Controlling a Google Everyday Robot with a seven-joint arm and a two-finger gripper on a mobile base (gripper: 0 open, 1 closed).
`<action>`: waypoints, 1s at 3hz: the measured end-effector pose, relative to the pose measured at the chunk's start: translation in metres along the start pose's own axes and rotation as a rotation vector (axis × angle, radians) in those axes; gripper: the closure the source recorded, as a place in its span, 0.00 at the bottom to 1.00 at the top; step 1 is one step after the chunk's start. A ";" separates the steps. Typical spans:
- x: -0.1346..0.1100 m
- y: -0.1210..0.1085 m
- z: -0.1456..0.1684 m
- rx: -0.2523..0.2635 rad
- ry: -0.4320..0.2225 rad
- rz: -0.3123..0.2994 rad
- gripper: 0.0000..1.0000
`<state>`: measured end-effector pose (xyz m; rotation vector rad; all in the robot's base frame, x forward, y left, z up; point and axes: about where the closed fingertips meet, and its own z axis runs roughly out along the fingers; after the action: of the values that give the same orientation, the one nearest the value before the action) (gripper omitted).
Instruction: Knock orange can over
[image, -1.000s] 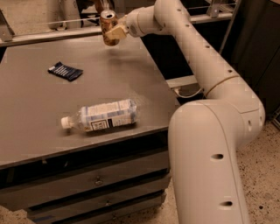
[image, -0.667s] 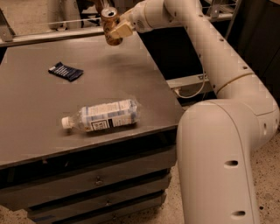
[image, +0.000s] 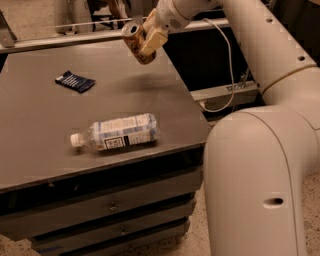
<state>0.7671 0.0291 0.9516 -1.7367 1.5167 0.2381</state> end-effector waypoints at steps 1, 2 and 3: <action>0.016 0.032 -0.005 -0.133 0.198 -0.159 1.00; 0.027 0.059 0.001 -0.256 0.326 -0.318 1.00; 0.027 0.079 0.019 -0.345 0.351 -0.414 0.78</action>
Offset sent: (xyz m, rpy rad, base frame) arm -0.0708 -0.0260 -0.0586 -0.7020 -0.0249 0.3698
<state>0.7100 0.0244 0.8882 -2.4245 1.3642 -0.0246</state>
